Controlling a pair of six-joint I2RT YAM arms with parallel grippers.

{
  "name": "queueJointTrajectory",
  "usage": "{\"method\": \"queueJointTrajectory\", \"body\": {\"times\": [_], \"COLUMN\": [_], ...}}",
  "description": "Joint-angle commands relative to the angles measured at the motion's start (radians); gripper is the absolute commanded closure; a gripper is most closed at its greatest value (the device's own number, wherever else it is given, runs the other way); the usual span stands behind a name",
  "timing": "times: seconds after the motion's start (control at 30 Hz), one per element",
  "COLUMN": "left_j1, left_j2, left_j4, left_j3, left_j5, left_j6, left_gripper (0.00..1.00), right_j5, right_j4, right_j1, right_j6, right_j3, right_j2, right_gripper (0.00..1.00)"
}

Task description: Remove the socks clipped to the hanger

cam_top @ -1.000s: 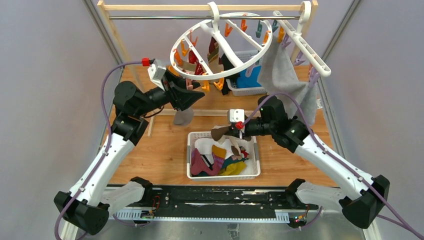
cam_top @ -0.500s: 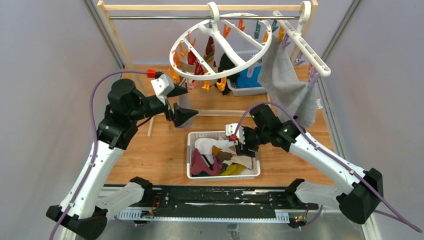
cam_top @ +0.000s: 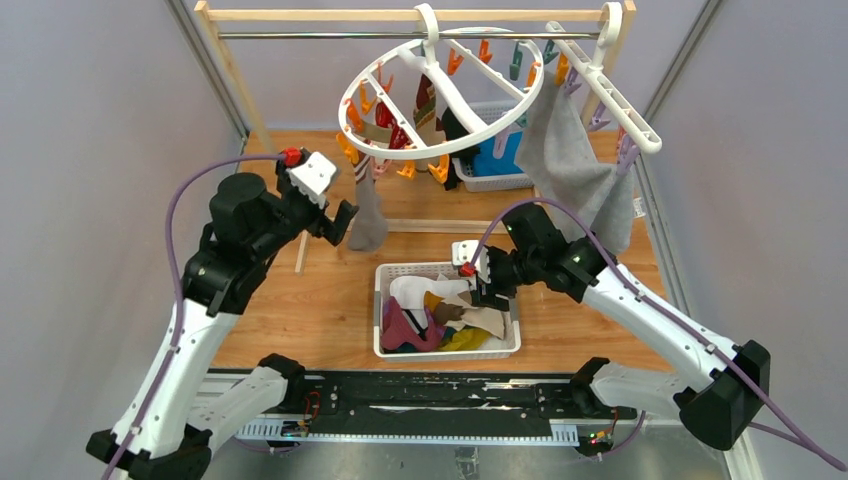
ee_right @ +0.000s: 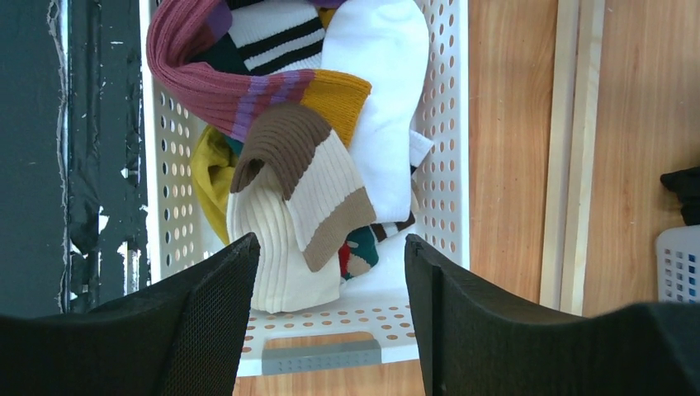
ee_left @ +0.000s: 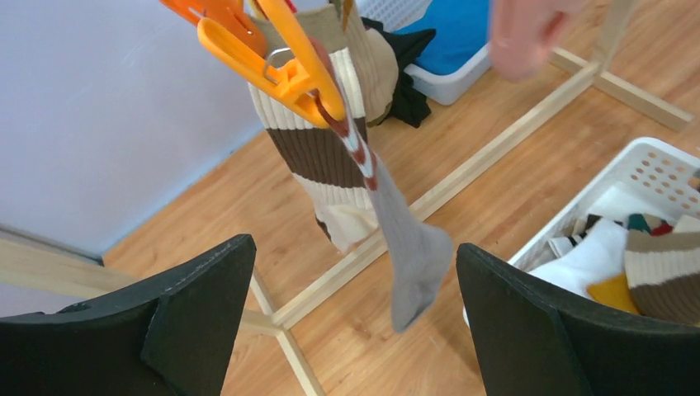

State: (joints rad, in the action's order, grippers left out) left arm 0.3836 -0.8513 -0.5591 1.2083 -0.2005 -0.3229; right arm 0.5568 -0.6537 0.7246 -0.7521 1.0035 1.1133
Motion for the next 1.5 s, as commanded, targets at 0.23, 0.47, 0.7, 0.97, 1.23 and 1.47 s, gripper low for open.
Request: {"method": "queueJointTrajectory", "body": {"times": [0.23,0.47,0.7,0.97,1.23,1.47], "left_j1": [-0.009,-0.022,-0.023,-0.026,-0.029,-0.029], "left_j2": [-0.127,-0.166,-0.183,-0.187,-0.204,-0.177], "left_j4": [0.441,0.551,0.652,0.738,0.784,0.820], "left_j3": [-0.089,-0.084,-0.097,-0.121,-0.140,-0.160], "left_j5": [0.007,-0.035,-0.151,-0.359,-0.513,-0.665], "left_j6": [0.287,0.370,0.448,0.581,0.669,0.725], "left_gripper": [0.09,0.32,0.51,0.72,0.87,0.89], "right_j5": [0.049,0.069,0.106,0.090,0.091,0.181], "right_j4": [0.033,0.069,0.143,0.300,0.512,0.882], "right_j1": [0.002,0.002,0.001,-0.006,-0.020,-0.103], "right_j6": [0.032,0.050,0.125,0.253,0.395,0.708], "right_j3": [-0.002,-0.019,-0.043,-0.039,0.021,-0.010], "right_j2": [0.002,-0.006,0.000,-0.004,0.020,0.048], "right_gripper": [0.36,0.36,0.36,0.36,0.33,0.32]}}
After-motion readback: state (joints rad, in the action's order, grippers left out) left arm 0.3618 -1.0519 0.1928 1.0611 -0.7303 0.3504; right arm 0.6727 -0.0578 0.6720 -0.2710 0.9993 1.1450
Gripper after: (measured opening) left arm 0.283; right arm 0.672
